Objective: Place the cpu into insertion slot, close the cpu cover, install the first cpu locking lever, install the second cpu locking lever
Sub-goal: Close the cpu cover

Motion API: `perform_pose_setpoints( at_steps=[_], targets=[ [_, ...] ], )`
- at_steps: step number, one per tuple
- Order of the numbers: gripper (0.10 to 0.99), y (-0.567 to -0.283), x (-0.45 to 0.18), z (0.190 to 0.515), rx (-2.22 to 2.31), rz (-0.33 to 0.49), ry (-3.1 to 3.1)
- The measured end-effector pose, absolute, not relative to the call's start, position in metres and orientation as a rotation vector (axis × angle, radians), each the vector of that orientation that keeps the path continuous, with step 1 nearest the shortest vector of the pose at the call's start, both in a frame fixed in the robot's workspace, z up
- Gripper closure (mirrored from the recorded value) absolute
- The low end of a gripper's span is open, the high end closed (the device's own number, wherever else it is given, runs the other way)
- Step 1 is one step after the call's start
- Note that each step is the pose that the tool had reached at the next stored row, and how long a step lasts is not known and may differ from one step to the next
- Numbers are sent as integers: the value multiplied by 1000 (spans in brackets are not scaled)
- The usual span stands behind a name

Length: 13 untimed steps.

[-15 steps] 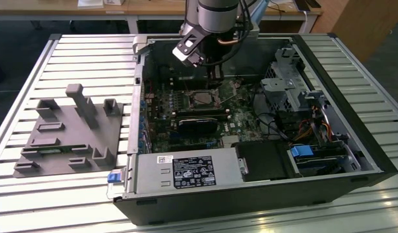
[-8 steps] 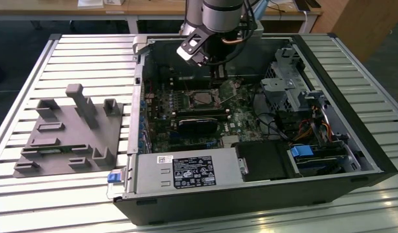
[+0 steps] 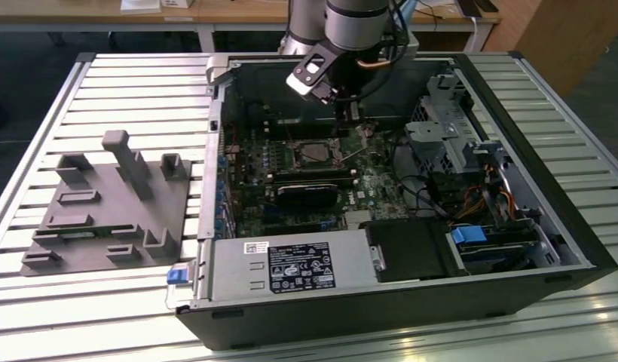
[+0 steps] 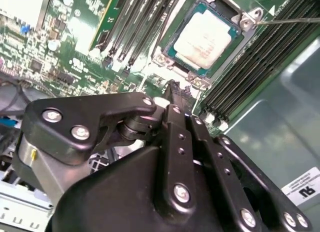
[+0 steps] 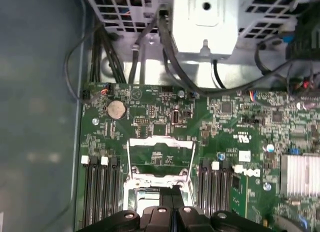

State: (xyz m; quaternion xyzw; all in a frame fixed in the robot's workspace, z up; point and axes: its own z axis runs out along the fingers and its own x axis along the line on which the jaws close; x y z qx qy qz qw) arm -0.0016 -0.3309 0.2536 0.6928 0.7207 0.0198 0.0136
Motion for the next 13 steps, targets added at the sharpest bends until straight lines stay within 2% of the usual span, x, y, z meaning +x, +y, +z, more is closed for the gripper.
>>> perform_pose_setpoints(
  at_steps=[13],
  targets=[
    [980,-324,11,252,2148,61,2255]
  ],
)
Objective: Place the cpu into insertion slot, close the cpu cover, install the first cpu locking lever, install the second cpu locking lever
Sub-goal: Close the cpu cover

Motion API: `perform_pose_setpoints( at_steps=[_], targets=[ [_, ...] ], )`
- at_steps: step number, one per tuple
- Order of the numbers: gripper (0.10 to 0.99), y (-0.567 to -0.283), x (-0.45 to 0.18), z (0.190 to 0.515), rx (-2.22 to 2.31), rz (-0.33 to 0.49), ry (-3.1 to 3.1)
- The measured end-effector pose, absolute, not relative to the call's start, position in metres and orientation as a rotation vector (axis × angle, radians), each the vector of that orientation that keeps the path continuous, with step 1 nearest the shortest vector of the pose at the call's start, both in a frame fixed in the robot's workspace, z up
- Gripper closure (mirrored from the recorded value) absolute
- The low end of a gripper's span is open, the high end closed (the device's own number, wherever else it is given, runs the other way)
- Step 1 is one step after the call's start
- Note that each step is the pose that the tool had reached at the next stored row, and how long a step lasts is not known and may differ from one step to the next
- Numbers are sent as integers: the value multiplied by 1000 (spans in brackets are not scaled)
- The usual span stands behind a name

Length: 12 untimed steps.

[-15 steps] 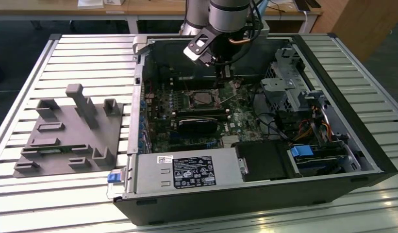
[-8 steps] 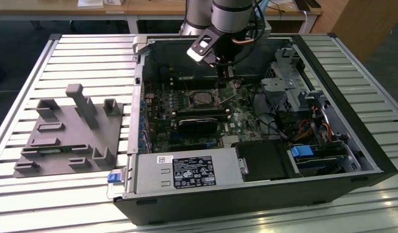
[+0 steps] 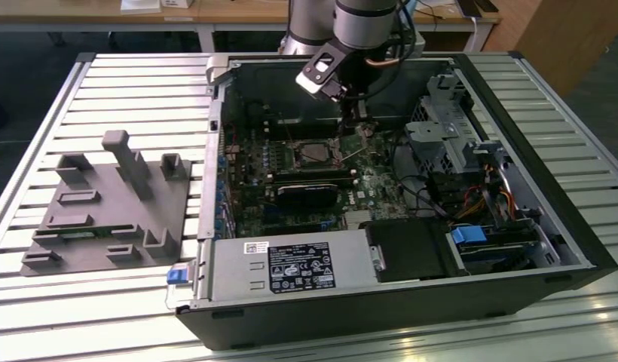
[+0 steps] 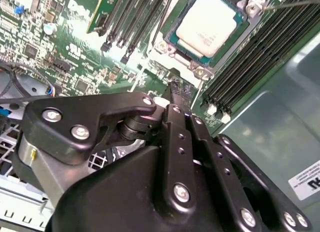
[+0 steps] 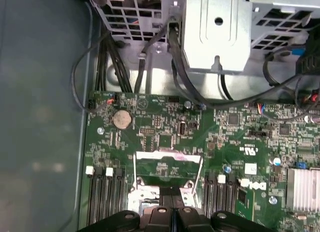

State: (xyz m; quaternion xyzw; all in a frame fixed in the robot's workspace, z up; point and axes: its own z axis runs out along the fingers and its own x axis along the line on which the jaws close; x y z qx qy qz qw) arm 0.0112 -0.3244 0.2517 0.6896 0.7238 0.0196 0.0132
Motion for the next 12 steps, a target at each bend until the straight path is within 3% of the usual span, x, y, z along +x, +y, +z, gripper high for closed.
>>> perform_pose_setpoints(
  at_steps=[12],
  targets=[
    [980,-324,32,251,2151,61,2253]
  ],
)
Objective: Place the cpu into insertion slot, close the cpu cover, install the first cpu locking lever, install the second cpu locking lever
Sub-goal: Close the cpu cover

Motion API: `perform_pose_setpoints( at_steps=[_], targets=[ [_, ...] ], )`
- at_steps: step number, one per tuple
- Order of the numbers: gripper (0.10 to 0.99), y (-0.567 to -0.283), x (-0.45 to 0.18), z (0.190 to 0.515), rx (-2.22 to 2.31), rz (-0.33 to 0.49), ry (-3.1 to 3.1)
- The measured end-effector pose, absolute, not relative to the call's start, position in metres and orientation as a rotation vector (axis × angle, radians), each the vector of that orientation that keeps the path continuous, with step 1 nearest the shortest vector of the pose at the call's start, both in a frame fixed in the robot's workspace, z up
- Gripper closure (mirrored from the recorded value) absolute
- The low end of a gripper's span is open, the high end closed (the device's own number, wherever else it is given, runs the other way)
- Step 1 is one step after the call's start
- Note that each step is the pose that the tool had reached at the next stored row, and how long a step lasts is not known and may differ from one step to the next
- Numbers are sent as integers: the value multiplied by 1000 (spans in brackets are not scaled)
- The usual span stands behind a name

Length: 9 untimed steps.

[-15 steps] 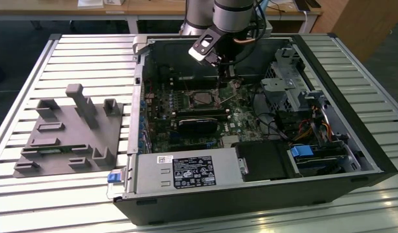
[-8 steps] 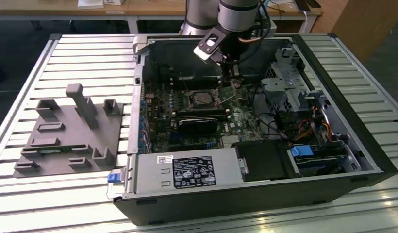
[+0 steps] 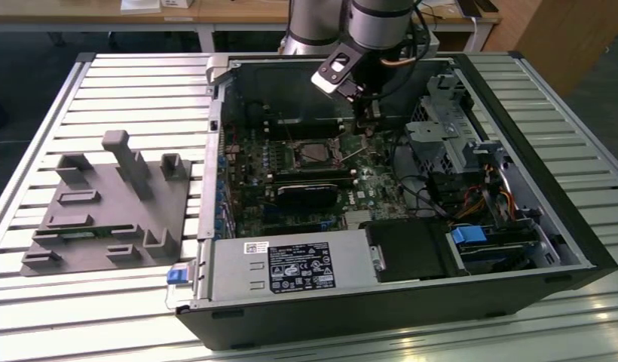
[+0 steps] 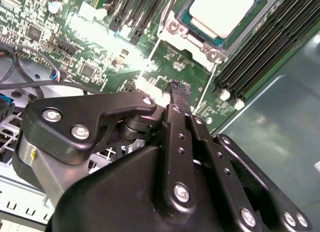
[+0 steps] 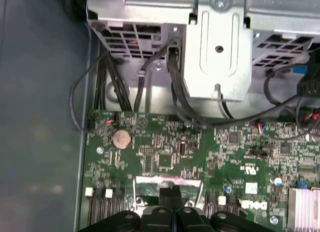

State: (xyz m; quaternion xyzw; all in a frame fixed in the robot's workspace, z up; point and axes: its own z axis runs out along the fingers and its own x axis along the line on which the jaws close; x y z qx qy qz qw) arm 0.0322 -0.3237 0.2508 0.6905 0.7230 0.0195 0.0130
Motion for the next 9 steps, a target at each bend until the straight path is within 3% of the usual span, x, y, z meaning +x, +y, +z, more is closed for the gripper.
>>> perform_pose_setpoints(
  at_steps=[9],
  targets=[
    [980,-322,42,251,2153,58,2250]
  ],
)
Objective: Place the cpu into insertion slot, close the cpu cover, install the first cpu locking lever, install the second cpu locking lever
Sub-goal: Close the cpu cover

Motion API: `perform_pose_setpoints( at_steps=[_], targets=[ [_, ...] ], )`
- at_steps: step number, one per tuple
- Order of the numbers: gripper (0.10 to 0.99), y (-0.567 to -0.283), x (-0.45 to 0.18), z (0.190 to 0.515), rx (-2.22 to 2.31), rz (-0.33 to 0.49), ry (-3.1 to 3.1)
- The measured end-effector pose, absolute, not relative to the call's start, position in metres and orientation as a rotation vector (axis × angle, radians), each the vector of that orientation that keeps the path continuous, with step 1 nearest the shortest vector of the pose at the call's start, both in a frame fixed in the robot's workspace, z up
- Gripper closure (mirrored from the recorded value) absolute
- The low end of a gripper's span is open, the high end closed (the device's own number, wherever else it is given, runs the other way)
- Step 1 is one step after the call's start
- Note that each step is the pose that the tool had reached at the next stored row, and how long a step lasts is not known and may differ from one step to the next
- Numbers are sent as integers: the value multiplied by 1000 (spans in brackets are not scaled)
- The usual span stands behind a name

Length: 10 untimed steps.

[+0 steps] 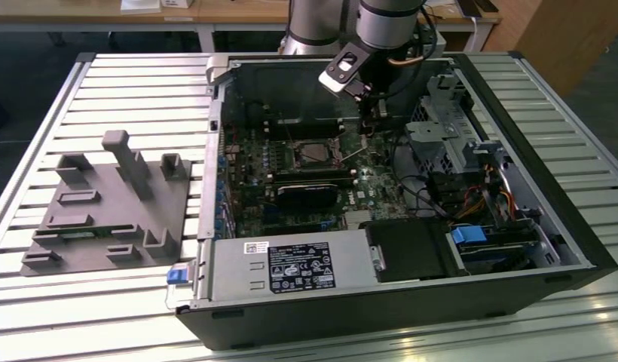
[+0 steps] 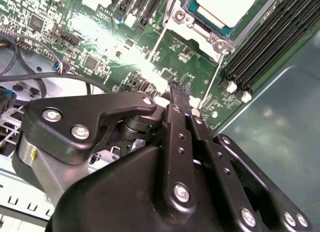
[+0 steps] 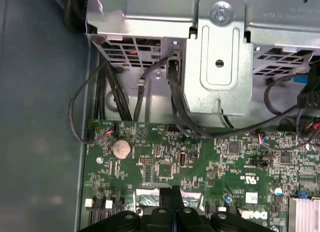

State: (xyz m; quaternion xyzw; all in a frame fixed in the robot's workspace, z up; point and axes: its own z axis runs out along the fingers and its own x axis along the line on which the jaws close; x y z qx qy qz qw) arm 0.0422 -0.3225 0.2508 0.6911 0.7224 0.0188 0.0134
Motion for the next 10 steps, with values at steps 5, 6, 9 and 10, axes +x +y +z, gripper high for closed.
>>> perform_pose_setpoints(
  at_steps=[5,6,9,10],
  targets=[
    [980,-320,49,251,2163,54,2237],
    [980,-320,50,251,2166,53,2233],
    [980,-319,53,250,2175,50,2223],
    [980,-319,54,250,2175,50,2223]
  ],
)
